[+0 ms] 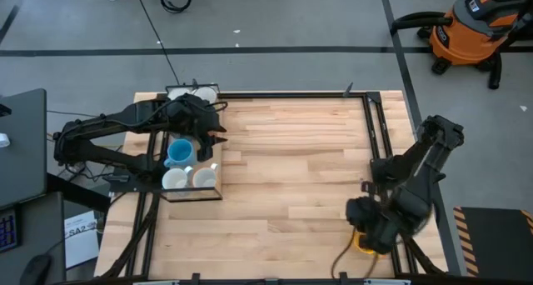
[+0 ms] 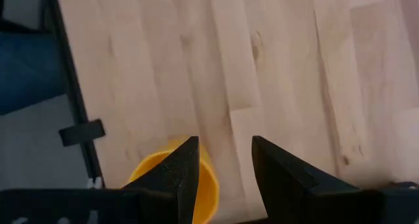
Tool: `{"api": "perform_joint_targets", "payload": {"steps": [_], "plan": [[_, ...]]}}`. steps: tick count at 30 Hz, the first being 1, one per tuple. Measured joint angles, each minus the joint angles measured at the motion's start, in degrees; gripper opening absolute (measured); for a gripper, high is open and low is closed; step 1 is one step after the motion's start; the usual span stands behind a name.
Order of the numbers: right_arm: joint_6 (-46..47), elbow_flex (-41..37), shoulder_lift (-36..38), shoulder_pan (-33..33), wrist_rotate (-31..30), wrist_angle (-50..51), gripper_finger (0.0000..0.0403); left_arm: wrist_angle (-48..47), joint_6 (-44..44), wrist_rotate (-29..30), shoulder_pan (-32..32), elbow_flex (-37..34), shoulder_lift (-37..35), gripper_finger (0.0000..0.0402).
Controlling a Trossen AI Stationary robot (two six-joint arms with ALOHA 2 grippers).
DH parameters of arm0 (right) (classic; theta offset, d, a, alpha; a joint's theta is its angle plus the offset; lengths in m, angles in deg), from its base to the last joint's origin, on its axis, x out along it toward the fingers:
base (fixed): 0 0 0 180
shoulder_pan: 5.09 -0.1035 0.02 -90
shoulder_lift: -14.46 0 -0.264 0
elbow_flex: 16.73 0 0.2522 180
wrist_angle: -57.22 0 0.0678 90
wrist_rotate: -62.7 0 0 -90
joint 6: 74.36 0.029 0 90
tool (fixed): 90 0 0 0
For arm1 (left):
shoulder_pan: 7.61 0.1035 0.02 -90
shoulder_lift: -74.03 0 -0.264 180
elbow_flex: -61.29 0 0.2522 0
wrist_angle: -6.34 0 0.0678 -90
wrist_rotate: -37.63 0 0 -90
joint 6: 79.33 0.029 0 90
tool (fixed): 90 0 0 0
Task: Place coffee mugs
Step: Move the yellow mug to the top center
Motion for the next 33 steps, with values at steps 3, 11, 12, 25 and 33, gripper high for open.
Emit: {"api": "perform_joint_targets", "payload": {"steps": [3,11,12,25,33], "plan": [[3.7,-1.19,0.09,-3.72,-2.22,-0.63,0.0146,0.0,-2.8,0.03,-0.48,0.0,0.0,0.0148],[9.46,-10.53,0.07,-9.1,-0.74,-3.43,0.0146,0.51,-3.18,0.01,-1.88,-0.02,0.02,0.0148],[9.55,-11.63,0.07,-9.27,-0.25,-4.44,0.0146,0.62,-3.19,0.01,-1.92,-0.02,0.02,0.0148],[9.6,-19.3,0.02,-9.45,5.0,-10.76,0.0146,1.7,-3.19,0.03,-1.89,-0.02,0.02,0.0148],[9.46,-24.87,0.02,-9.43,5.03,-18.43,0.0146,1.77,-3.19,0.03,-1.89,-0.02,0.02,0.0148]]}}
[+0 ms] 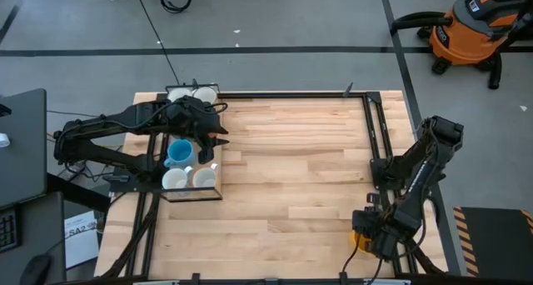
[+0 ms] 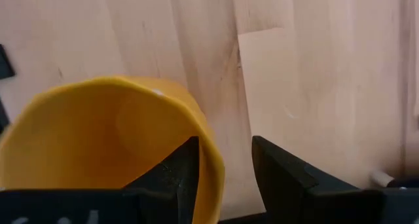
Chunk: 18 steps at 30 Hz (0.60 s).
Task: Place coffee mugs
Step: Move the yellow mug to the top center
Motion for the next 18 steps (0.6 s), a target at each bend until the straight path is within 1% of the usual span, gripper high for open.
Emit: {"api": "perform_joint_targets", "payload": {"steps": [6,10,13,18], "plan": [[0.12,-1.64,-0.04,1.38,0.79,-1.04,0.0145,0.0,0.07,0.11,0.0,-0.02,0.0,0.0148],[1.19,-1.64,-0.04,3.48,1.42,-1.06,0.0129,0.0,0.04,0.2,0.0,-0.02,0.0,0.0148],[1.57,-1.64,-0.04,5.0,1.51,-1.1,0.0104,0.0,0.25,0.2,0.0,-0.02,0.0,0.0148],[1.7,-1.6,-0.04,7.95,1.87,-1.76,0.004,0.0,0.38,0.22,0.0,-0.02,0.0,0.0148]]}}
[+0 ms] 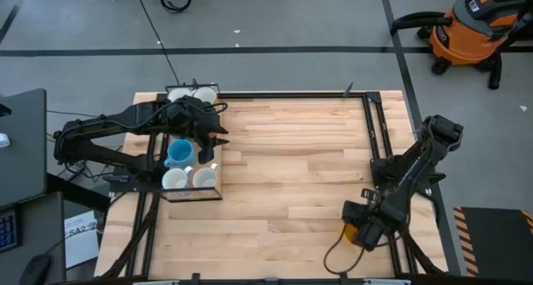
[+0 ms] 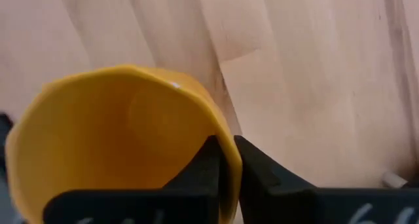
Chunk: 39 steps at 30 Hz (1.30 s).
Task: Place coffee mugs
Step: Move the yellow mug to the top center
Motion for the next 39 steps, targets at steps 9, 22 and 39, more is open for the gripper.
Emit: {"api": "perform_joint_targets", "payload": {"steps": [9,22,39], "plan": [[-0.5,0.09,0.1,13.22,-4.84,-3.53,0.0033,0.02,0.07,0.0,0.0,0.0,0.0,0.0148],[-20.2,-0.13,-0.16,49.54,-12.77,-22.88,0.0036,0.02,0.06,8.03,0.13,0.0,0.0,0.0148],[-31.16,-0.08,-1.21,69.53,1.91,-46.45,0.0035,0.11,0.06,8.99,0.13,0.0,0.0,0.0148]]}}
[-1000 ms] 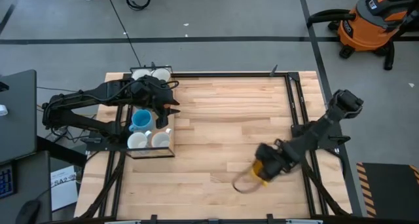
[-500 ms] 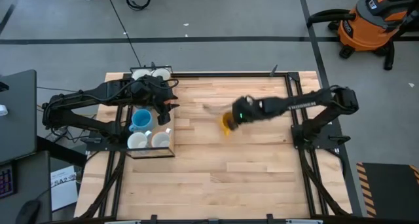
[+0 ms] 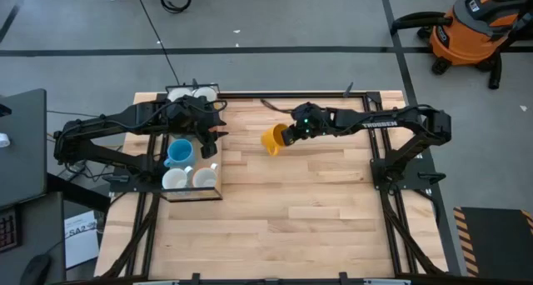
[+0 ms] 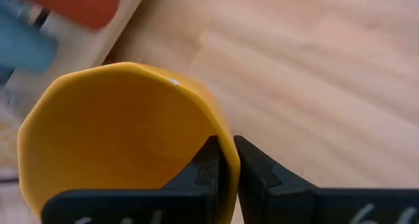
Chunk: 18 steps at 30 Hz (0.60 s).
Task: Place coffee mugs
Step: Move the yellow mug to the top center
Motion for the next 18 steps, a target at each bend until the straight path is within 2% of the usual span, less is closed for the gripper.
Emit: {"api": "perform_joint_targets", "payload": {"steps": [4,9,18], "plan": [[-0.76,2.27,-3.25,-2.21,2.42,1.11,0.0035,0.93,-0.01,0.03,0.0,0.0,0.0,0.0148],[-4.48,7.65,-8.57,-4.52,2.49,5.37,0.0035,2.78,-0.02,0.04,0.0,0.0,0.0,0.0148],[-8.08,13.3,-16.54,-5.94,2.2,6.0,0.0035,2.97,-0.37,0.04,0.0,0.0,0.0,0.0148]]}}
